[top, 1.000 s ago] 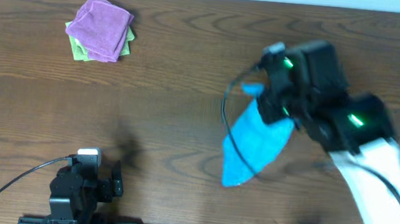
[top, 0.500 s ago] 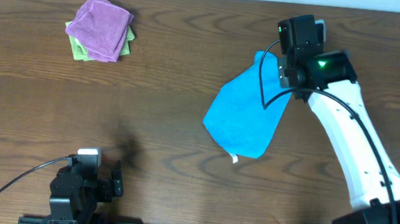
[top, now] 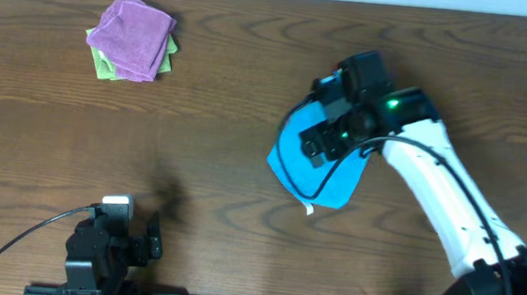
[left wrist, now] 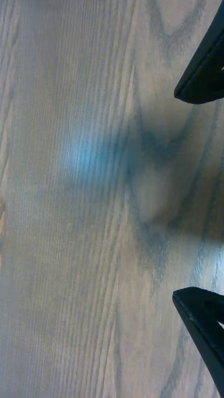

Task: Fold the cloth
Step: 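Carry the blue cloth toward table center and drag it flat, then swing the held cloth around and lay it down right of center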

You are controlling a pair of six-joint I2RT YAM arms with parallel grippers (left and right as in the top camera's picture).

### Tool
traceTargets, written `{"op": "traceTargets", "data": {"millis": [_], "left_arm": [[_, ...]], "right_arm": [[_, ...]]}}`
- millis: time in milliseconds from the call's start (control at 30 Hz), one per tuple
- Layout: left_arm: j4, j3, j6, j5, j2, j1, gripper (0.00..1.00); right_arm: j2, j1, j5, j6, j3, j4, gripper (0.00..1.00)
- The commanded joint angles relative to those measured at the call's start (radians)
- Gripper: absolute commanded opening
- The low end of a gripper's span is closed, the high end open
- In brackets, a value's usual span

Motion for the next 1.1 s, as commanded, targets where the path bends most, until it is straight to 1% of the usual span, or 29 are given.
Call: {"op": "traceTargets", "data": {"millis": [0,133,267,333,433,600,700,800,867,900,933,1000,1033,1067], "left_arm": [[-0.055,-0.014,0.004,-0.015,-0.006,-0.004,0.95],[-0.055,-0.014,0.004,-0.092,-0.006,-0.004,0.95],[-0.055,-0.014,0.004,-0.118,-0.006,-0.004,0.95],[-0.055,-0.014,0.004,-0.119,-0.006,-0.004,0.95],[-0.053,-0.014,0.004,-0.130,-0.006,-0.004,0.95],[-0.026,-0.014,0.002,-0.121,-0.006,-0.004,0.95],[-0.007,-0.014,-0.008,-0.020,-0.006,-0.004,0.95],[-0.005,-0.014,-0.018,0.081,-0.006,-0.004,0.96],[0.008,-0.014,-0.080,0.141,-0.006,-0.004,0.95],[0.024,-0.014,-0.113,0.163,-0.006,-0.004,0.95],[0.060,-0.013,-0.142,0.201,-0.006,-0.004,0.95],[0.118,-0.012,-0.161,0.283,-0.002,-0.004,0.95],[0.134,-0.011,-0.174,0.301,0.003,-0.004,0.95],[0.151,-0.008,-0.192,0.319,0.015,-0.004,0.95]], "right_arm": [[0.017,0.062,-0.050,-0.034,-0.029,0.061,0.93],[0.070,0.128,-0.003,-0.034,-0.031,0.127,0.92],[0.158,0.172,0.032,-0.034,-0.031,0.164,0.90],[0.199,0.180,0.042,-0.033,-0.031,0.166,0.87],[0.255,0.180,0.045,-0.024,-0.031,0.169,0.78],[0.306,0.179,0.048,-0.021,-0.031,0.179,0.74],[0.324,0.179,0.048,-0.014,-0.031,0.192,0.68],[0.342,0.179,0.048,-0.006,-0.031,0.209,0.66],[0.360,0.179,0.047,-0.006,-0.031,0.225,0.61],[0.367,0.179,0.048,-0.006,-0.031,0.229,0.60],[0.376,0.179,0.048,-0.006,-0.031,0.235,0.58],[0.388,0.179,0.047,-0.003,-0.031,0.243,0.54],[0.390,0.180,0.047,-0.003,-0.031,0.246,0.52],[0.396,0.179,0.047,-0.002,-0.031,0.254,0.48]]}}
